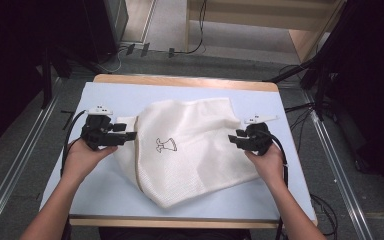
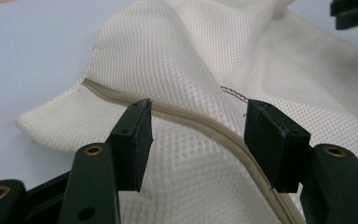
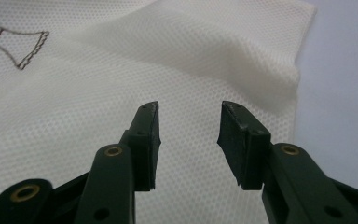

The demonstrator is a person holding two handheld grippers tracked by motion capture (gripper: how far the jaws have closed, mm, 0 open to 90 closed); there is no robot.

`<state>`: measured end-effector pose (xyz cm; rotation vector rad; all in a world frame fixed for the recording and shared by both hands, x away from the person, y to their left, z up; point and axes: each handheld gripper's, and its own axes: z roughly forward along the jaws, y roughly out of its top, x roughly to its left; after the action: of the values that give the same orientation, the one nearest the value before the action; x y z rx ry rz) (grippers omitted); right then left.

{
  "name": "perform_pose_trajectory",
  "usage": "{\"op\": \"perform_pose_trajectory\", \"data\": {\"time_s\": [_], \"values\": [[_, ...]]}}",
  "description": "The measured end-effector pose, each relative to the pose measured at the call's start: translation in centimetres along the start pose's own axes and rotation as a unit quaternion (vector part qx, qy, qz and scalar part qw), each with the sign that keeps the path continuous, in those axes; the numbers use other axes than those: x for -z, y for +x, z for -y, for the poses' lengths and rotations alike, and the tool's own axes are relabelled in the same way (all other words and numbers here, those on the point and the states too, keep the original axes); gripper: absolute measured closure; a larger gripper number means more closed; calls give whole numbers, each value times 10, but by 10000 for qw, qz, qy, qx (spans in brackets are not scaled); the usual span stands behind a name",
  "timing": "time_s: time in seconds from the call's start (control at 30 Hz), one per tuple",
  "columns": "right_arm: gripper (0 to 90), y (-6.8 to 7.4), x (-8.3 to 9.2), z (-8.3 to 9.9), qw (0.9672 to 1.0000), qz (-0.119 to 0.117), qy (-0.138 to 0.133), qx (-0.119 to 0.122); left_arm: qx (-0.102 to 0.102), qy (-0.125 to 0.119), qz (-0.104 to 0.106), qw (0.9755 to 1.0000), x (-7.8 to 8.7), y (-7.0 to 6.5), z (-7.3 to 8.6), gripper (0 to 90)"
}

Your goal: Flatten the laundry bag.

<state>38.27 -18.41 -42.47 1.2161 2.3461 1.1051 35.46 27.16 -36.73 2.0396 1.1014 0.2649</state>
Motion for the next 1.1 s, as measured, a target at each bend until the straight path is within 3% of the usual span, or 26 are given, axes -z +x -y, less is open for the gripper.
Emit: {"op": "perform_pose_trajectory", "data": {"time_s": [0.33, 0.5, 0.63, 0.8, 0.83, 0.87, 0.97, 1.07, 1.1], "values": [[556, 12, 29, 34, 9999, 37, 103, -104, 34, 196, 286, 9994, -36, 16, -27, 420], [535, 7, 30, 47, 9994, -47, 190, -268, 22, 265, 363, 9990, -50, 21, -34, 405], [514, 2, 33, 60, 9991, 81, 224, -358, 81, 407, 281, 9987, -68, 27, -37, 404], [465, -4, 26, 71, 9984, 357, 327, -306, 202, 524, 184, 9983, -80, 32, -35, 497], [449, -10, 18, 77, 9969, 444, 523, -388, 251, 599, 141, 9978, -85, 35, -34, 515], [446, -11, 17, 79, 9968, 465, 507, -403, 276, 677, 142, 9972, -88, 37, -32, 551], [462, -11, 16, 81, 9972, 494, 369, -414, 465, 750, 298, 9957, -94, 41, -25, 692], [474, -6, 14, 82, 9972, 588, 359, -275, 486, 882, 300, 9945, -99, 44, -21, 783], [529, -6, 14, 81, 9969, 619, 422, -255, 517, 994, 324, 9932, -103, 46, -17, 806]]}}
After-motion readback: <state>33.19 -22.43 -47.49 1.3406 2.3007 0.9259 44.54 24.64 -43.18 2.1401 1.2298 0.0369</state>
